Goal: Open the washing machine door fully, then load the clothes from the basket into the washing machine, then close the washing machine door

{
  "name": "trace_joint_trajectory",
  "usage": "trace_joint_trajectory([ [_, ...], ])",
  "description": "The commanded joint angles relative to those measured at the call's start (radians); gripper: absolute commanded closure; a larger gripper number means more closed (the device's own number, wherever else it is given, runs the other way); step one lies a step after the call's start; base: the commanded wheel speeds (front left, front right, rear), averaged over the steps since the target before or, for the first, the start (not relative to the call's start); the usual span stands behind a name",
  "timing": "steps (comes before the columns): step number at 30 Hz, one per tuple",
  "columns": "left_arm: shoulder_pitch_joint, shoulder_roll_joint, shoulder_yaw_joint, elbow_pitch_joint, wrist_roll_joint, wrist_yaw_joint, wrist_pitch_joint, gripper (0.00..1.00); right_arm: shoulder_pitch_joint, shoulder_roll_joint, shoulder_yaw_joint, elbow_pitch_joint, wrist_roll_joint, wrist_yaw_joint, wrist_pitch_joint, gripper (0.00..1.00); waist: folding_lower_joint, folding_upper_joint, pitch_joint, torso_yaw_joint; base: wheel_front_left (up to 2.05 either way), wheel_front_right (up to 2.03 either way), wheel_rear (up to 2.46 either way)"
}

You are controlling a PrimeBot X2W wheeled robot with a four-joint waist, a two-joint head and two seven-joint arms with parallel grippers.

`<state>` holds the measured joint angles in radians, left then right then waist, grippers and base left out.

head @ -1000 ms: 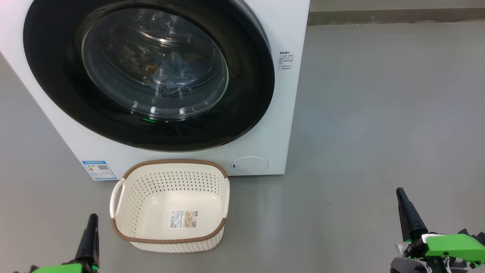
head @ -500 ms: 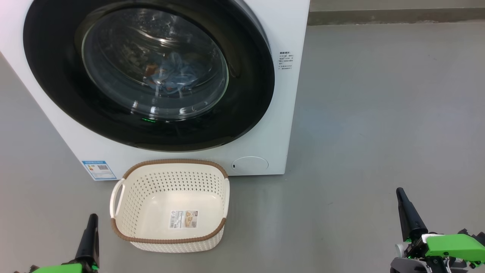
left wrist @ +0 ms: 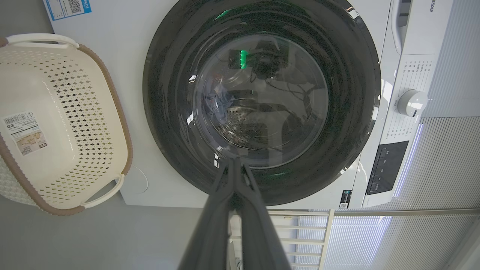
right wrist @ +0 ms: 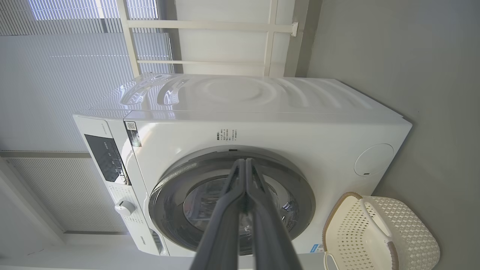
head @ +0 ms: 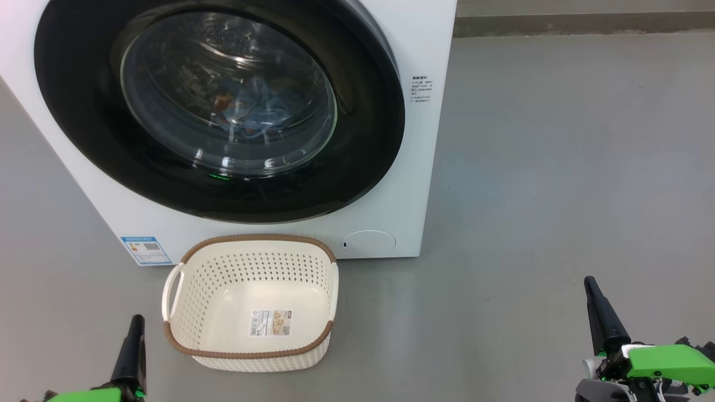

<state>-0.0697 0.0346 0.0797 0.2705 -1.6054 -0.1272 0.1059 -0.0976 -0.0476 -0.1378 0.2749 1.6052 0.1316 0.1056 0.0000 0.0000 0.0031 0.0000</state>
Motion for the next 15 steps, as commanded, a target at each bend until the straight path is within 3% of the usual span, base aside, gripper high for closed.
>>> trace_joint_trajectory([
  [1, -0.038, 0.016, 0.035, -0.026, -0.003, -0.003, 0.008, 1.00, -0.010, -0.003, 0.024, -0.030, 0.003, -0.001, 0.008, 1.00, 0.0000, 0.0000, 0.000, 0.000, 0.00, 0.00, 0.00],
  [15, -0.038, 0.016, 0.035, -0.026, -0.003, -0.003, 0.008, 1.00, -0.010, -0.003, 0.024, -0.030, 0.003, -0.001, 0.008, 1.00, 0.0000, 0.0000, 0.000, 0.000, 0.00, 0.00, 0.00],
])
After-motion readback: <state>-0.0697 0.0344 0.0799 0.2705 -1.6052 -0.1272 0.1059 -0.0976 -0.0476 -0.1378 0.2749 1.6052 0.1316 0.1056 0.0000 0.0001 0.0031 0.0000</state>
